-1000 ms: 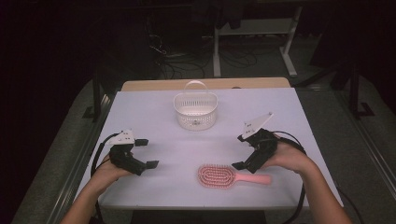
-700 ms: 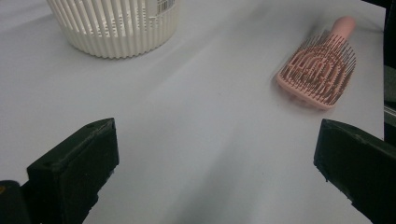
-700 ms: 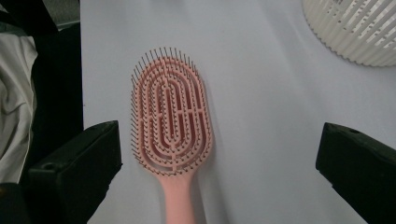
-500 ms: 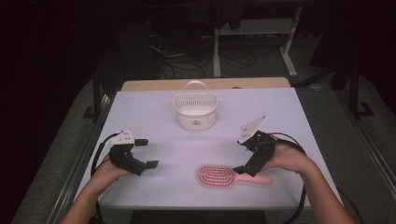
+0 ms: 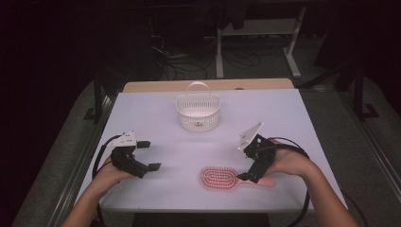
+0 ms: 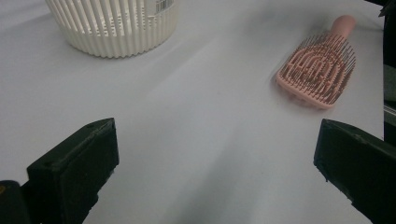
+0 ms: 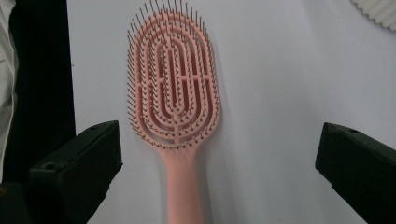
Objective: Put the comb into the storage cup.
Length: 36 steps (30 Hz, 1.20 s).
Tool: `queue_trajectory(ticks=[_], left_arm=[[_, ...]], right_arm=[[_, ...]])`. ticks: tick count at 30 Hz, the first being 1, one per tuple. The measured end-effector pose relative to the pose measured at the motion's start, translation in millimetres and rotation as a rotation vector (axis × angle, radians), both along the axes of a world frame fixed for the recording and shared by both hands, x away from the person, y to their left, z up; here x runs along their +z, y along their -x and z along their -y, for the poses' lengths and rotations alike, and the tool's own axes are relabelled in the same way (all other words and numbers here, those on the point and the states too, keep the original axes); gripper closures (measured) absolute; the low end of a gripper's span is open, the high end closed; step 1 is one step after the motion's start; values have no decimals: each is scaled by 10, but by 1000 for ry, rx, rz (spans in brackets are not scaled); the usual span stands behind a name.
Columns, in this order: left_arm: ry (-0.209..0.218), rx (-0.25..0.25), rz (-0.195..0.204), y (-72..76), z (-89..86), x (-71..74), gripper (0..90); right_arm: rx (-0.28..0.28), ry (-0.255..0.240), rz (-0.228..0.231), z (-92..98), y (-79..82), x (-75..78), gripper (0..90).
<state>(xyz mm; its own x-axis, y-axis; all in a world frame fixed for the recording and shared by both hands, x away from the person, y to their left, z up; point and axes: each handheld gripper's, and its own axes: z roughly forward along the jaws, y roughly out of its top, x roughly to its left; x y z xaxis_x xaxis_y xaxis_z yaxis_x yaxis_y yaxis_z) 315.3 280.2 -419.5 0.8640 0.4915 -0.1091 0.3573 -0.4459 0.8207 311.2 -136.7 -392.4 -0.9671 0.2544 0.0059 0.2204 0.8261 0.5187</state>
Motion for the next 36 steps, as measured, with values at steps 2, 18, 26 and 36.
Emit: queue_trajectory(ticks=[2,18,26,36], left_arm=[[2,1,-1,-1,0,-1,0],[3,1,0,0,-1,0,0],[2,1,0,-1,-1,-1,0],[1,1,0,-1,1,-2,0]], right_arm=[[7,16,-1,-13,5,-8,0],[30,108,-10,-72,40,-73,4],[31,145,-11,-83,51,-116,37],[30,171,-12,-77,60,-133,140]])
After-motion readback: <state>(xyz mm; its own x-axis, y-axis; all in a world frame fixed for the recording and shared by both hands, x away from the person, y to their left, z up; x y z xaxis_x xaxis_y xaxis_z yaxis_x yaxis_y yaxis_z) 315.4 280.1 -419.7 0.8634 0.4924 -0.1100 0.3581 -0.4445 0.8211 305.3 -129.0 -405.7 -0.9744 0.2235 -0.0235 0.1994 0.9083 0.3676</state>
